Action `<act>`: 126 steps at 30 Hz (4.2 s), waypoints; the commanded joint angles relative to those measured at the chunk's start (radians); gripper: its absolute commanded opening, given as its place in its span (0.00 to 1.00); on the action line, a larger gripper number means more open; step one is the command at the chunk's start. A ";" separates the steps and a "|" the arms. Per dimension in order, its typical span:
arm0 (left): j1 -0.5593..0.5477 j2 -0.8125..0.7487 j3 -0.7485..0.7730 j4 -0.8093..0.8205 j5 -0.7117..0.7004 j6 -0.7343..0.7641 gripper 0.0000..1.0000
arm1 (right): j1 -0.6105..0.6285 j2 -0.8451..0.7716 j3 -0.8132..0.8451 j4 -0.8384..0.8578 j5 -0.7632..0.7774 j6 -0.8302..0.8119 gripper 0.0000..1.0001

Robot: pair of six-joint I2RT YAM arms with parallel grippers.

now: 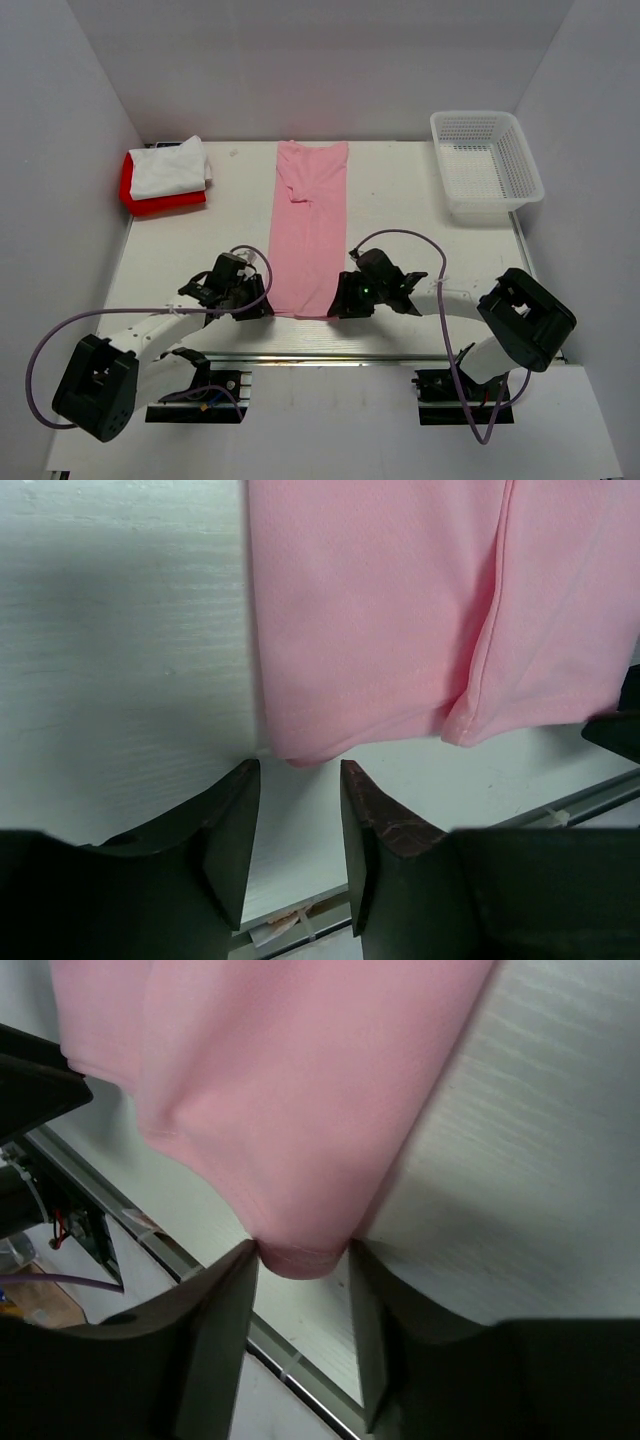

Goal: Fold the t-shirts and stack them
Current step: Grab the bottom of the folded rectangular tshirt with both arms, then fold the folded rectangular tshirt in 1/3 of the way, then grab one side of the 2/3 rectangular tshirt with both arms

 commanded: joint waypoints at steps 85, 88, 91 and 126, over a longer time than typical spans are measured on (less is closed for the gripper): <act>0.251 1.014 1.181 0.175 0.023 0.195 0.12 | -0.457 0.756 1.236 -0.298 -0.050 -0.672 0.05; 0.275 1.072 1.280 0.130 0.012 0.183 0.75 | -0.470 0.791 1.329 -0.303 -0.100 -0.678 0.52; 0.286 1.082 1.329 0.119 0.059 0.172 1.00 | -0.469 0.779 1.351 -0.324 -0.097 -0.686 0.79; 0.262 0.818 0.660 0.201 0.150 0.244 0.44 | -0.415 0.592 0.702 -0.117 -0.268 -0.417 0.65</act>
